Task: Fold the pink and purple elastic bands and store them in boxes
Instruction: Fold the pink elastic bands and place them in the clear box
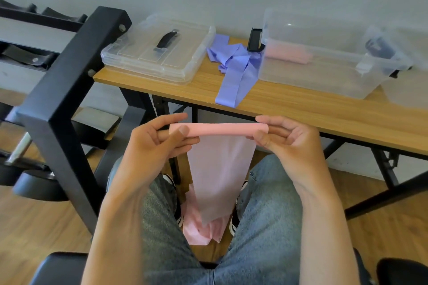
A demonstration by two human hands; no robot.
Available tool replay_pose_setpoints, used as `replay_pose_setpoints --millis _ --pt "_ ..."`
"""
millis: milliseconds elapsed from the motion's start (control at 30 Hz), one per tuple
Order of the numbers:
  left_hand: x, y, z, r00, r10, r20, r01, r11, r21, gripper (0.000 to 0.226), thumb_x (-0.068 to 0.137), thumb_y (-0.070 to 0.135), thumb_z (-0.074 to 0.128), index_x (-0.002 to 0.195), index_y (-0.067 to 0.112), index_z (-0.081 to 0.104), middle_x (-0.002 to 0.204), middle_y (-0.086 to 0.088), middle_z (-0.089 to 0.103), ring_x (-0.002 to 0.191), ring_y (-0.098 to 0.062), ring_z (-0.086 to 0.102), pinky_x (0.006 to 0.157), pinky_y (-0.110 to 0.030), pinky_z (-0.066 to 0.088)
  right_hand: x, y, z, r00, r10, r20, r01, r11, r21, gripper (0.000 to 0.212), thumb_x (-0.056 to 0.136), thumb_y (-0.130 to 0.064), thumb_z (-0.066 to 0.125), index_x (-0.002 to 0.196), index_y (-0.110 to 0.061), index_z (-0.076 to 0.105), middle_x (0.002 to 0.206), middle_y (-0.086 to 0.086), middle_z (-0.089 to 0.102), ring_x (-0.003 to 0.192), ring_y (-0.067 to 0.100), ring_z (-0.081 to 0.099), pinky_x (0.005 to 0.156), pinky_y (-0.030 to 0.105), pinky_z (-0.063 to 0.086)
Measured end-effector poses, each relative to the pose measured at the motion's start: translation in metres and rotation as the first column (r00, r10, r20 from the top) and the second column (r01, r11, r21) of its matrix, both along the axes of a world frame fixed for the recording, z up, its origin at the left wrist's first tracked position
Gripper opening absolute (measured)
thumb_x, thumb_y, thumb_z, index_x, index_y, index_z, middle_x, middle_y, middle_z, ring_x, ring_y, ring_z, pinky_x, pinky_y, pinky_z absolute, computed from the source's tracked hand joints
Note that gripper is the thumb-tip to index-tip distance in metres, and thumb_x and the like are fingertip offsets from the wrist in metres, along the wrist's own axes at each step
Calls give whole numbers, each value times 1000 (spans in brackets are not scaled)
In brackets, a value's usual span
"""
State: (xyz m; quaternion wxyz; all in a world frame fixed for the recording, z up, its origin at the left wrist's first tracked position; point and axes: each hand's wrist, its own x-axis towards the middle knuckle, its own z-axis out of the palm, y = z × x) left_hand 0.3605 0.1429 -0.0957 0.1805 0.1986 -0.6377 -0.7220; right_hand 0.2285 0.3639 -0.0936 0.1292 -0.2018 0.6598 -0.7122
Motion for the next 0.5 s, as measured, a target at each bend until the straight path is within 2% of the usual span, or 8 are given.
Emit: replay_pose_setpoints --millis 100,200,367,500 --pt "4 -6 -1 996 -87 -9 86 995 -56 39 90 12 66 129 12 65 108 -6 79 106 -20 75 88 -27 60 -1 3 -2 999 7 -41 -4 998 66 33 83 3 79 114 -9 74 101 9 80 96 24 78 92 33 61" --pt "9 -9 -1 989 -146 3 145 978 -150 36 87 15 68 122 11 69 106 -5 79 104 -18 75 85 -24 61 -1 6 -1 990 12 -142 11 987 161 28 83 1 81 107 -12 77 97 3 81 92 20 79 87 31 62" --pt "10 -11 -2 997 -77 -11 72 966 -249 29 88 19 67 115 11 72 84 -9 79 79 -24 78 70 -28 64 3 2 -1 975 11 -221 42 971 235 17 95 -2 71 104 -16 75 85 3 79 72 18 78 67 28 63" --pt "11 -12 -3 996 -75 -51 58 956 -287 29 90 14 68 118 11 72 89 -8 79 83 -24 77 75 -31 64 5 -3 0 986 45 -160 -14 983 186 17 97 1 67 105 -14 70 82 10 77 73 24 78 68 31 63"
